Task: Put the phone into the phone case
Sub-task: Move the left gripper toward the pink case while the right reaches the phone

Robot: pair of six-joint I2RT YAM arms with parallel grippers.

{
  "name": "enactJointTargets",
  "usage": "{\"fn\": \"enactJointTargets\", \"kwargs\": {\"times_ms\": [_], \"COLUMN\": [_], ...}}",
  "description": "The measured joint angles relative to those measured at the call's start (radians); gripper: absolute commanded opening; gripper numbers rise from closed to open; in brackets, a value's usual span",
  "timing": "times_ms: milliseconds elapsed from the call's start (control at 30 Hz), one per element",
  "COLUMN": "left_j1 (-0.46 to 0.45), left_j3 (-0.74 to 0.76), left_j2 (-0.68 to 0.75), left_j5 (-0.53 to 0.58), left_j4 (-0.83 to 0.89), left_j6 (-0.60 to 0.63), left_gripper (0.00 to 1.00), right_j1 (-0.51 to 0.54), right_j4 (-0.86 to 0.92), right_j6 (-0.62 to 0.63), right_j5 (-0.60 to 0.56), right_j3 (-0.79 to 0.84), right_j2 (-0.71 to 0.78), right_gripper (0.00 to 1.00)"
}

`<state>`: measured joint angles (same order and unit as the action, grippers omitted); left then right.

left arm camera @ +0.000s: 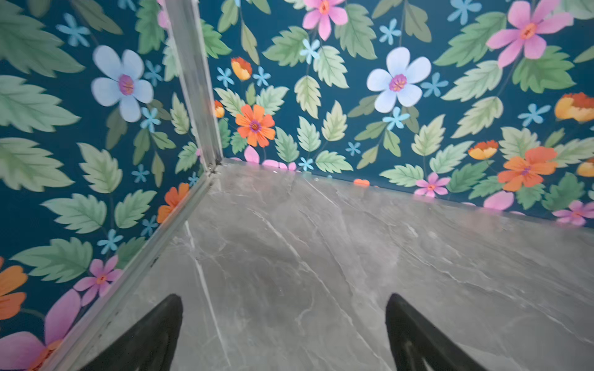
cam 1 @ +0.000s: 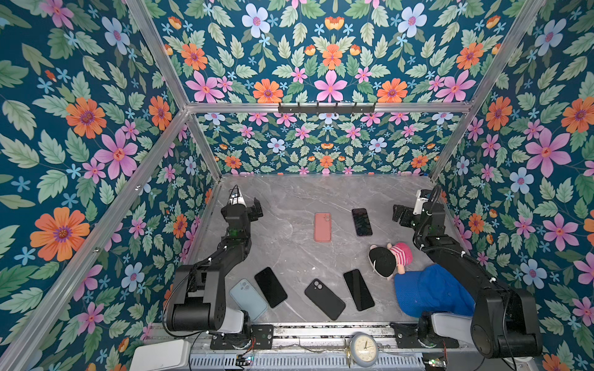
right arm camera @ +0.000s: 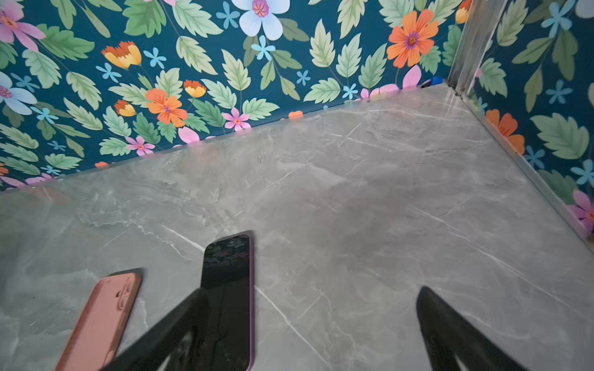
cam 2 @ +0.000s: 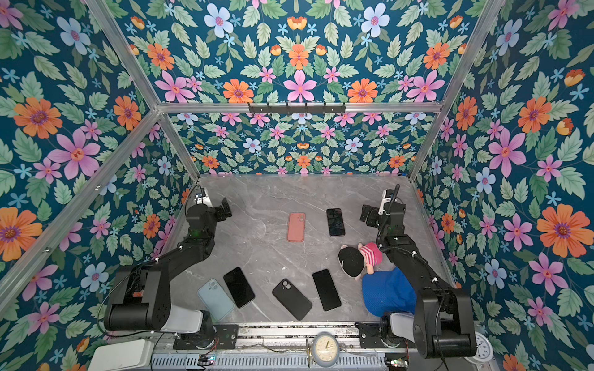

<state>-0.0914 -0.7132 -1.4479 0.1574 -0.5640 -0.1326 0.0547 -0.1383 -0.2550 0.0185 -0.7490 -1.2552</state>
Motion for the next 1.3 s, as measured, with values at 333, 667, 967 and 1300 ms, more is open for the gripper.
{"fn": "enactJointTargets", "kwargs": {"times_ms": [333,667,967,1300], "left_j1": [-0.174,-0.252,-0.284,-0.311], "left_j3": [-0.171,-0.273,-0.266,-0.202], "left_j2": [-0.163,-0.311,-0.37,-0.39], "left_j5": [-0.198,-0.573,-0.726,-0.797], "left_j4": [0.373,0.499,0.497,0.42], "left_j6": [-0.188,-0.354,-0.443,-0.524], "left_gripper": [0.87,0.82,0.69,0.57], "right_j1": [0.267,0.306,0.396,0.411], "right_j4": [0.255,0.461,0.431,0.345], "right_j6": [-0.119,-0.073,-0.113,-0.202], "right_j5": [0.103,0.117,0.271,0.416], "right_j3": [-0.156,-0.394,-0.498,-0.57], "right_j2": [-0.141,-0.367,-0.555,-0.719], "right_gripper": [0.99,0.99,0.76,0.55]}}
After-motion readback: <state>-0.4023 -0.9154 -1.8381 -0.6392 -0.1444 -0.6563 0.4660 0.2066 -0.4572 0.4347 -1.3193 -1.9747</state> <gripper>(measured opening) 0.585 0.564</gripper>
